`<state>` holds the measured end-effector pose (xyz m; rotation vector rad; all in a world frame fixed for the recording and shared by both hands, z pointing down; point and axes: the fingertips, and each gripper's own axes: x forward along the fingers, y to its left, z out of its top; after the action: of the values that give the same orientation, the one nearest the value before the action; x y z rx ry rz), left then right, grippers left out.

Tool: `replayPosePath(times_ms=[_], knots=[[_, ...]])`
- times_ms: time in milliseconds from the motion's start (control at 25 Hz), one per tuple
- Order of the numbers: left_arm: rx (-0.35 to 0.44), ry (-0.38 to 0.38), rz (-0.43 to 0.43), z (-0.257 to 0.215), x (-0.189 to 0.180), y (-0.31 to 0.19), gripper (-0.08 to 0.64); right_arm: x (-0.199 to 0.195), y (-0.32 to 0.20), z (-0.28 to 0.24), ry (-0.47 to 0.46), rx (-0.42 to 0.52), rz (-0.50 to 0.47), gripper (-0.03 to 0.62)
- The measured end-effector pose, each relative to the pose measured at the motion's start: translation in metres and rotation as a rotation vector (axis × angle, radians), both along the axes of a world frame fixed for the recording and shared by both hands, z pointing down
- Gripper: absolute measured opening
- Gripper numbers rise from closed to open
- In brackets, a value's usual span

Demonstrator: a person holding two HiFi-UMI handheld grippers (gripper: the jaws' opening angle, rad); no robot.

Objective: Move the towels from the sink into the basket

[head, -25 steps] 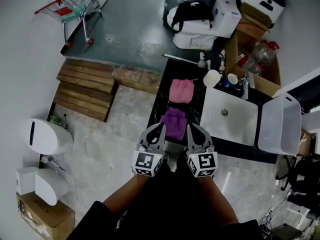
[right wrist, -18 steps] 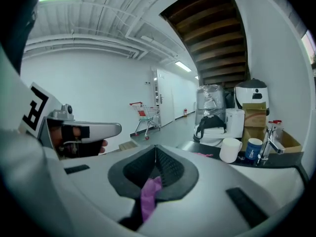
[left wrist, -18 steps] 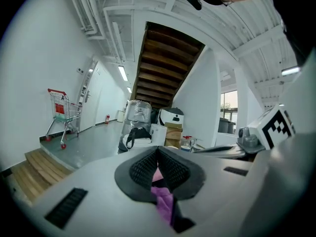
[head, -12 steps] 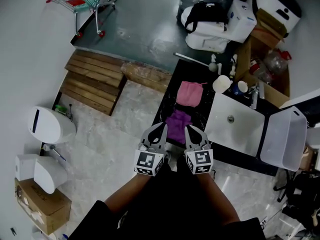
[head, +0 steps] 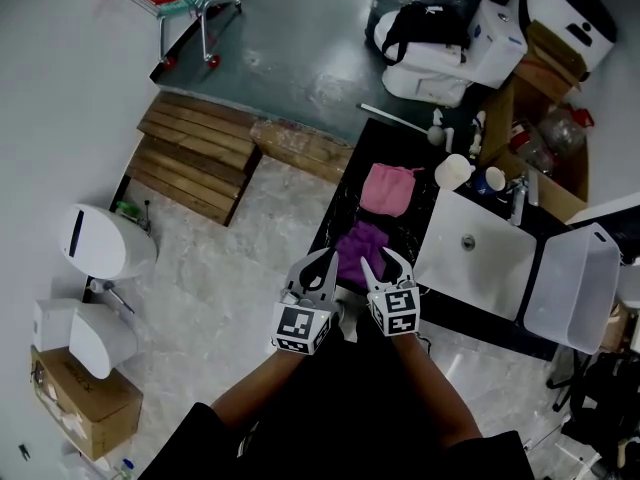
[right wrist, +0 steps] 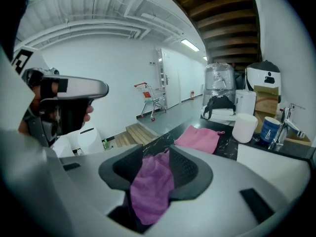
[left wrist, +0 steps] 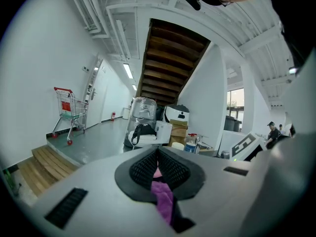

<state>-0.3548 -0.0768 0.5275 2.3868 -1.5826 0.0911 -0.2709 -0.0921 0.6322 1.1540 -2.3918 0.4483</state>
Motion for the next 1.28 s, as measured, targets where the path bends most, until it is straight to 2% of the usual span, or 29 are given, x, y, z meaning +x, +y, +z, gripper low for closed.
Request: replayPosePath(times_ms=[240,520,680,960,1120,1160,1240,1280], knots=[[-0.012,0.001,-0.006,0.006,-0.003,-0.003,0.015,-0.014,-0.010,0.032,0.031,-0.062,-0.049,0.255],[-0.029,-0.002,-0.032,0.012,-0.024,-0.008,0.015,-0.013,-0.017,0.080,0.128,-0.140,-0.070,0.315],[-0.043,0.005,-0.037,0.018,-0.028,-0.007,0.015,-0.013,-0.019,0.102,0.186,-0.175,-0.078,0.330],[-0.071,0.022,-0.019,0.027,-0.018,-0.004,0.015,-0.017,-0.025,0.108,0.210,-0.214,-0.078,0.334],[-0.076,0.030,-0.008,0.027,-0.014,-0.005,0.015,-0.018,-0.024,0.106,0.213,-0.222,-0.090,0.309],[-0.075,0.029,-0.006,0.026,-0.014,-0.005,0.015,-0.020,-0.023,0.106,0.216,-0.229,-0.100,0.281],[-0.072,0.025,-0.008,0.024,-0.016,-0.007,0.015,-0.025,-0.020,0.105,0.216,-0.246,-0.120,0.182],[-0.072,0.023,-0.012,0.024,-0.018,-0.007,0.015,-0.028,-0.019,0.105,0.214,-0.252,-0.127,0.157]])
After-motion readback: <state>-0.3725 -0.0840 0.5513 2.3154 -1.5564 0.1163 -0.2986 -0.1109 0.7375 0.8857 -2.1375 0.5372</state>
